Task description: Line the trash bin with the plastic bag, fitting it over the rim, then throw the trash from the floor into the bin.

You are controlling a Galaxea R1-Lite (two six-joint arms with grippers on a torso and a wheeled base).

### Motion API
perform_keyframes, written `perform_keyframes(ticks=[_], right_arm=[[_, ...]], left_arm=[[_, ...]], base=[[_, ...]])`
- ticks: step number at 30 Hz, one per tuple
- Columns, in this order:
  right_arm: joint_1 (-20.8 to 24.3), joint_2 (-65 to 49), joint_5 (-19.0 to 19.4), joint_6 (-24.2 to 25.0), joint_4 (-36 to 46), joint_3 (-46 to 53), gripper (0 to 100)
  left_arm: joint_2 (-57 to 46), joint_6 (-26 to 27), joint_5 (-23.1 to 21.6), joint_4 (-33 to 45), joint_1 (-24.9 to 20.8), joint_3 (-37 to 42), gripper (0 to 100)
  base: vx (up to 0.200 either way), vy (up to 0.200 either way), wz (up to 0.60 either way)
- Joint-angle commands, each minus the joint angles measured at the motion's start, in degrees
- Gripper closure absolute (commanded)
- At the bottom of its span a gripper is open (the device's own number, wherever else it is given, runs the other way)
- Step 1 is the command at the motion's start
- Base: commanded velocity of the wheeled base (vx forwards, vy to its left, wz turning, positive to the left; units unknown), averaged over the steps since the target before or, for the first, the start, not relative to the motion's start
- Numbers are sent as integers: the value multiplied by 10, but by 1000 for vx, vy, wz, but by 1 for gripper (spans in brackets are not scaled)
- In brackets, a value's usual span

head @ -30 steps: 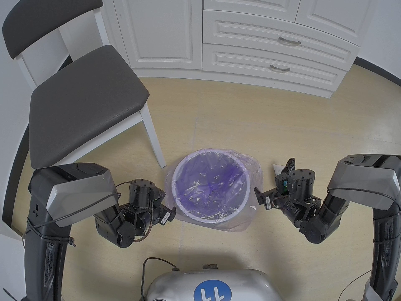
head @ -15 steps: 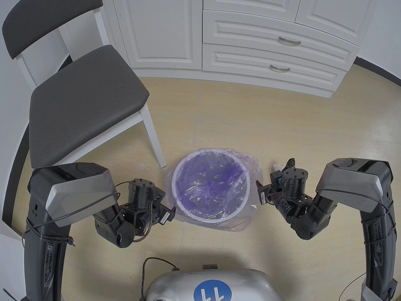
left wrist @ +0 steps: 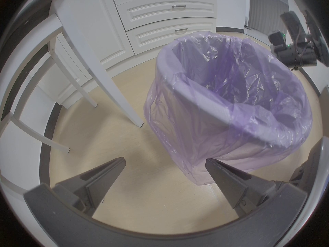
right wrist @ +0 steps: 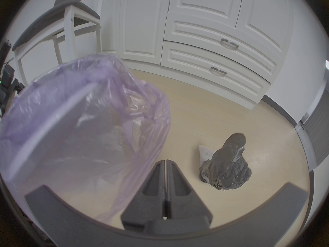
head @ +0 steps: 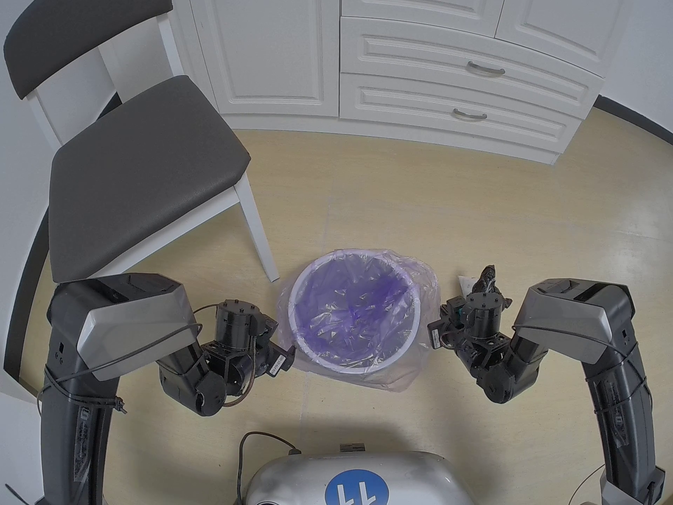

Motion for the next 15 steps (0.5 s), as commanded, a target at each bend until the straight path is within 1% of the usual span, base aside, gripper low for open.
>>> perform_keyframes(ticks=[1,5,8,12,14,15], right_arm=[[0,54,4,2,1,-31,100],[0,55,8,9,-4,-32,100],[-1,35,8,9,-6,-21,100],[-9,-17,3,4,-6,16,100],[-9,-66,2,-4,-5,60,100],[-9,-72,2,-5,-5,66,100]], left_arm=[[1,0,0,-1,0,0,0],[-1,-1,0,-1,0,0,0],[-1,0,0,-2,1,0,0],[-4,0,0,-2,2,1,0],[-4,0,0,-2,3,3,0],[-4,1,0,-2,3,3,0]], base=[[0,0,0],[0,0,0],[0,0,0],[0,0,0],[0,0,0],[0,0,0]])
